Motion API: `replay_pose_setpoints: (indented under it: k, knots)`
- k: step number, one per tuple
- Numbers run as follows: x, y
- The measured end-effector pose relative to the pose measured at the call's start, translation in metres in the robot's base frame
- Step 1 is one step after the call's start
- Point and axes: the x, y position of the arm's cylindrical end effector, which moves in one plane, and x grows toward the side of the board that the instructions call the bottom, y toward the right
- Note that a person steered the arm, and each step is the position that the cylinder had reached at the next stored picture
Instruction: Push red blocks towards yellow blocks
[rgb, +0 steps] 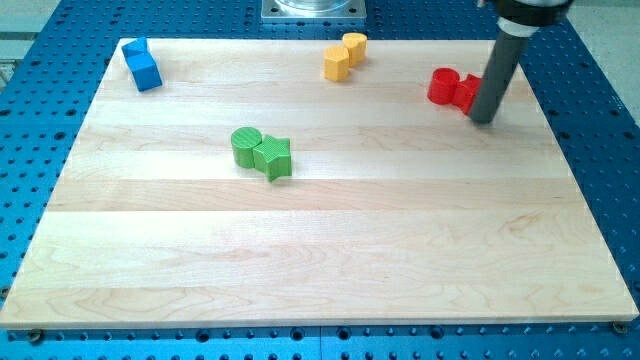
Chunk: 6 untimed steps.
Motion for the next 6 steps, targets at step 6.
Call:
replay_pose_setpoints:
  k: [6]
  knots:
    - [-0.07,-0.063]
